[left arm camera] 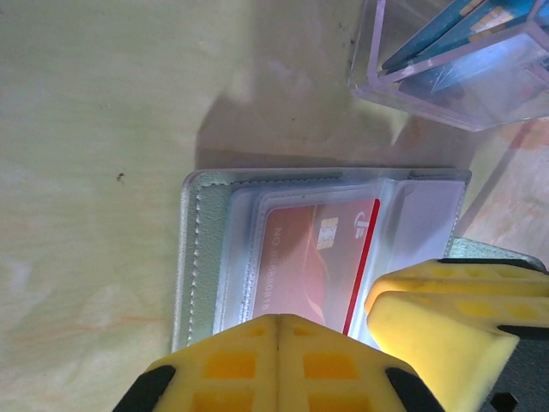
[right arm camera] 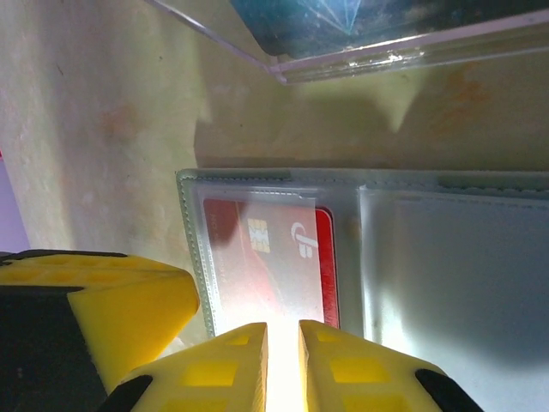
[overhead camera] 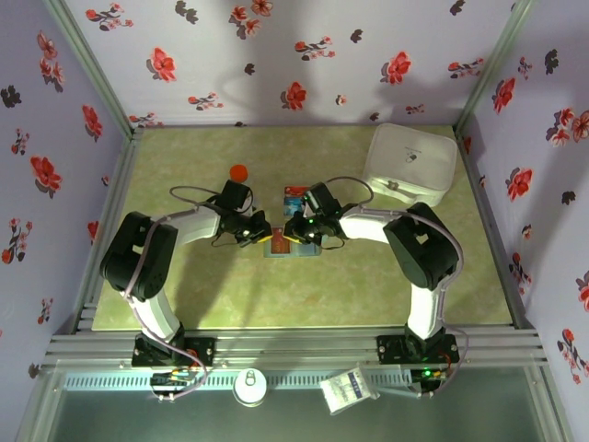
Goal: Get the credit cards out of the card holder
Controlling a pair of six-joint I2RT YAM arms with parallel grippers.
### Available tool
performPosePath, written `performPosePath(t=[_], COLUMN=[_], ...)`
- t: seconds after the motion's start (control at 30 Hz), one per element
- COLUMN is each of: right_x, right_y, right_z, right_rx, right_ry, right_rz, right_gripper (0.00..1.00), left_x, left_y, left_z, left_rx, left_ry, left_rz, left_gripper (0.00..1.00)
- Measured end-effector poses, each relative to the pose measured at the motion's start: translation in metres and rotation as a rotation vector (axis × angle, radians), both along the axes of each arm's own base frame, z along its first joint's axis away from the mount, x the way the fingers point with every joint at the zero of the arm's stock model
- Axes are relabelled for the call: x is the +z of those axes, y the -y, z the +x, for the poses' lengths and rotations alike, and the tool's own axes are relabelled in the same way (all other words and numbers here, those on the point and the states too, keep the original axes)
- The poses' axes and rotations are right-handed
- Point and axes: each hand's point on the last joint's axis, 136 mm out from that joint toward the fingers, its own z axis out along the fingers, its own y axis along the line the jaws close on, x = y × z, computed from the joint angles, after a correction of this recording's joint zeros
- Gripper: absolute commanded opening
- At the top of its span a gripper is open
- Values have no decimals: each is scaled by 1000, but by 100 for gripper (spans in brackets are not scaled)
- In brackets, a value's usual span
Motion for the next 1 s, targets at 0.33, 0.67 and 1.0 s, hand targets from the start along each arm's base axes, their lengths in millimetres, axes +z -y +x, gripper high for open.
performPosePath(t=[0.33, 0.67, 1.0], right_x=[-7, -9, -11], right_y=[-1, 1, 5], right_z=[1, 0, 1], right_rx=[2, 17, 27], right_ry=[-9, -2, 17], right_rz=[-9, -30, -64], right_gripper=[21, 21, 21], left_x=[-10, -10, -10], left_y=[1, 1, 1], left_z=[-2, -2, -2], left_rx=[-8, -14, -13], left_ry=[-22, -18, -17], left_rz=[5, 6, 5], left_gripper=[0, 1, 3])
